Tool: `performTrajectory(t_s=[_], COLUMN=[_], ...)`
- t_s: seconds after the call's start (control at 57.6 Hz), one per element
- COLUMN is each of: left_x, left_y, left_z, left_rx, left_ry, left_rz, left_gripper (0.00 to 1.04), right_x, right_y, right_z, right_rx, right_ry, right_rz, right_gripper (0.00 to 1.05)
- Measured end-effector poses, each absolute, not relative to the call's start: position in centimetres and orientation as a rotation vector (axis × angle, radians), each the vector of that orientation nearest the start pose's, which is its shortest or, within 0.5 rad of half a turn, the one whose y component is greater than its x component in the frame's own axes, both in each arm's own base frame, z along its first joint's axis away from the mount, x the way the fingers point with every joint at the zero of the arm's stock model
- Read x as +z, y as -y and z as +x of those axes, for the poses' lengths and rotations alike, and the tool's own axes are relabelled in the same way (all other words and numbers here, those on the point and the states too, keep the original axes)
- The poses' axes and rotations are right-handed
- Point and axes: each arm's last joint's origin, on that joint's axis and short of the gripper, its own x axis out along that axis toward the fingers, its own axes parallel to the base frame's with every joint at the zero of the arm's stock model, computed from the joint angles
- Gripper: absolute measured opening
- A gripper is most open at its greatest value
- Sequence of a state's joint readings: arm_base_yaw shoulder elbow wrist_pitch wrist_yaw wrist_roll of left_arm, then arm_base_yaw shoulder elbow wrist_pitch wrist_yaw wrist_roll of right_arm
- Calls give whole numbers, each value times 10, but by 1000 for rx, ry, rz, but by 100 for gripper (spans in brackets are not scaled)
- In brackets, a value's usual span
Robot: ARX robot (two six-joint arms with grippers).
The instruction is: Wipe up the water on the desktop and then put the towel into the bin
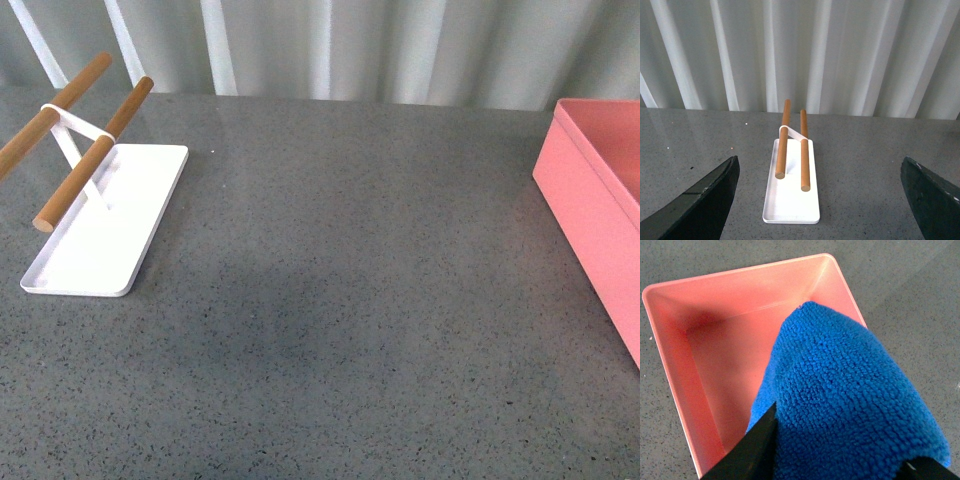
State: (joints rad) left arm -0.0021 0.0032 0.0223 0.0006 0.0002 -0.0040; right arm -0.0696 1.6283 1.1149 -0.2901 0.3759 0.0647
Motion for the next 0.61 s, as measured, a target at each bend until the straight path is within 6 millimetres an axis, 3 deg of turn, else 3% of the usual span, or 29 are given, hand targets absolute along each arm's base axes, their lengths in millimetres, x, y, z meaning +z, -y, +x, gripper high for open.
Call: performTrajectory(t_s=[0.226,0.608], left_x=[171,171], left_y=[0,0], left_z=[96,96], left_rx=[-2,-2], left_ry=[20,20], left_rz=[-4,-4], left_gripper=[98,98], right_x=[233,233], right_y=[34,34], right_z=[342,342], right_rx=[-449,-450], right_ry=[-778,-777], right_rz=[-58,-55], right_gripper=[99,98])
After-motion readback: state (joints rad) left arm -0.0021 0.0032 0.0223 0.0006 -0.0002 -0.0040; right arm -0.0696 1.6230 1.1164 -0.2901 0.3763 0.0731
